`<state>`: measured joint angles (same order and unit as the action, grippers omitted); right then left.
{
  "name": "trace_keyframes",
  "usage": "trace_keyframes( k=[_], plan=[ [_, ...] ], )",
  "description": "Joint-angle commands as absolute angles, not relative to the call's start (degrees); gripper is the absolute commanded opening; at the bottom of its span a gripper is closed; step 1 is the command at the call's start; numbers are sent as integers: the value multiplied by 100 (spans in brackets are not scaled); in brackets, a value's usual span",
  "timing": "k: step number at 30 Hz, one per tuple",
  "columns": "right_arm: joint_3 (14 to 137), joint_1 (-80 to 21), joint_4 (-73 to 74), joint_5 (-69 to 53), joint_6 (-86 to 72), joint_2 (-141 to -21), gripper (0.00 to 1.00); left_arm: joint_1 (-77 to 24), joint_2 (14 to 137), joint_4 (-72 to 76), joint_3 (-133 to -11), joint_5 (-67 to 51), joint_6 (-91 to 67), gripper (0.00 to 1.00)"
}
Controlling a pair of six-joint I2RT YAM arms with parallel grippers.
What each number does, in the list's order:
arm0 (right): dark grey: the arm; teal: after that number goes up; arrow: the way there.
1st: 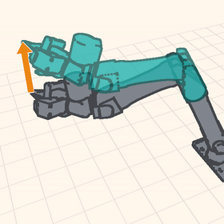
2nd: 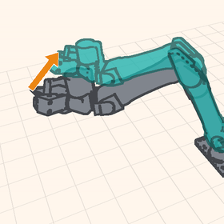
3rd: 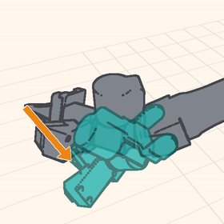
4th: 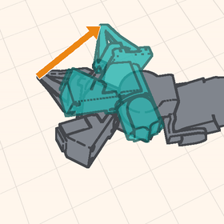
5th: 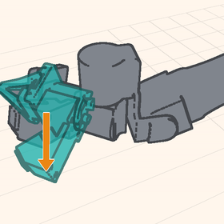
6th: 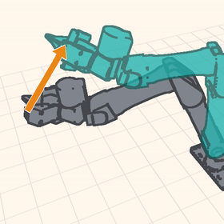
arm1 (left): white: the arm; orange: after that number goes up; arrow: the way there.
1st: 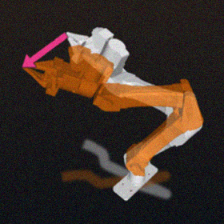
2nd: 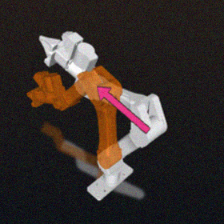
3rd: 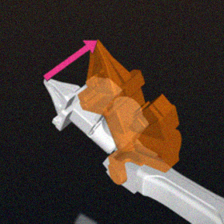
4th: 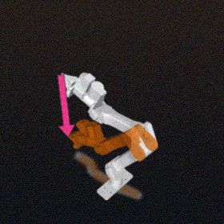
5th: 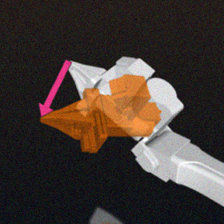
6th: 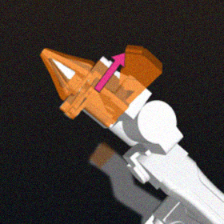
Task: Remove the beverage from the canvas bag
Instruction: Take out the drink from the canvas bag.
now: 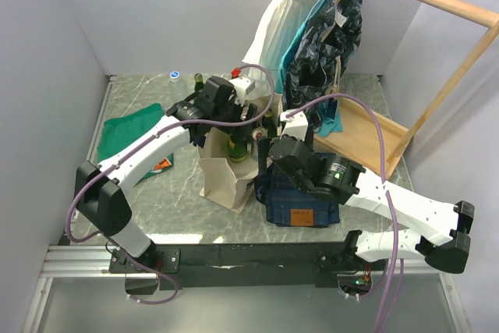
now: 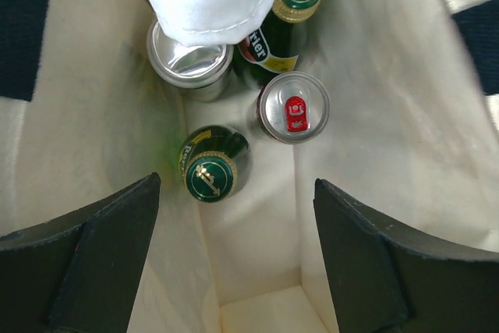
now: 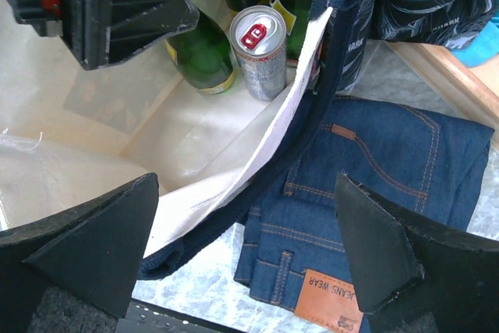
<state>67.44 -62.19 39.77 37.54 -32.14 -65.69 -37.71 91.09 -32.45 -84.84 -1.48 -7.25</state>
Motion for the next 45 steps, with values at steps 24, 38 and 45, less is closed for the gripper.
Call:
trace_keyframes(
  k=[24,38,45],
  plan=[
    [6847,-6126,3929,3929,-3208,-6486,100,-3814,9457,-2953,-8561,448,-879,61],
    [6767,-6073,3893,3894,-3217,-6442,100,-3832,9536,-3015,-8578,492,-861,57],
    [6715,-6064,3867,3894,-3199,-6390,100,-3841,9624,-3129,-8578,598,-773,58]
  ],
)
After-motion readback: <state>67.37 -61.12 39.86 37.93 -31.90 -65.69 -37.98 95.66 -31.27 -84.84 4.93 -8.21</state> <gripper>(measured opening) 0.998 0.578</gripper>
